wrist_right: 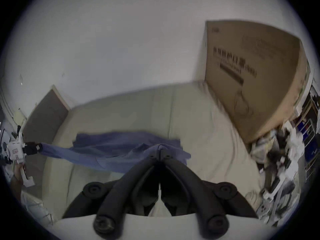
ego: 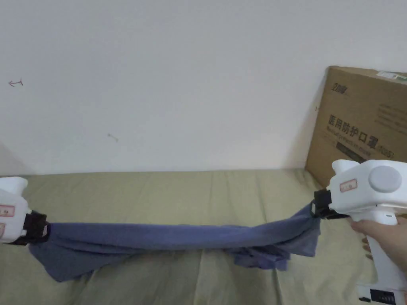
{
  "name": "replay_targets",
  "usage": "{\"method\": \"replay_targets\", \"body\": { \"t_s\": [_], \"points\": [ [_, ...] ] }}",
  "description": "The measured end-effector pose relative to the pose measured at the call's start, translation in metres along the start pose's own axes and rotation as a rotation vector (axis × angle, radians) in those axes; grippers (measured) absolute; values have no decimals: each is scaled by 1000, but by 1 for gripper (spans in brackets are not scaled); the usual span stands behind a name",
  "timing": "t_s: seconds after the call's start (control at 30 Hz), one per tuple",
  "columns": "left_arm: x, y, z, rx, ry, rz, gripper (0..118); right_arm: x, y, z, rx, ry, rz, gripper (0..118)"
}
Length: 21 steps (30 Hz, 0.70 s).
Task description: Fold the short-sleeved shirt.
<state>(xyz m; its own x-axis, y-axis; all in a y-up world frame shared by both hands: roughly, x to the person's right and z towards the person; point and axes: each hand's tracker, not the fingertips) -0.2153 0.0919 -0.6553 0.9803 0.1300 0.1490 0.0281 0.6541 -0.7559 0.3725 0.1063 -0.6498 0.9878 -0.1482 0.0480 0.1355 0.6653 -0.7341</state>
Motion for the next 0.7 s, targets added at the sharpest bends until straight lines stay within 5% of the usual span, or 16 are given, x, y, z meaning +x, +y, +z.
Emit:
{"method": "replay_targets", "body": {
  "t_s": [0.27, 0.7],
  "points": [
    [6, -120, 54, -104, -56, -41, 3, 19, -121, 63, -106, 41, 42, 1],
    [11, -200, 109, -145, -60, -132, 3, 22, -212, 119, -156, 53, 66, 1]
  ]
}}
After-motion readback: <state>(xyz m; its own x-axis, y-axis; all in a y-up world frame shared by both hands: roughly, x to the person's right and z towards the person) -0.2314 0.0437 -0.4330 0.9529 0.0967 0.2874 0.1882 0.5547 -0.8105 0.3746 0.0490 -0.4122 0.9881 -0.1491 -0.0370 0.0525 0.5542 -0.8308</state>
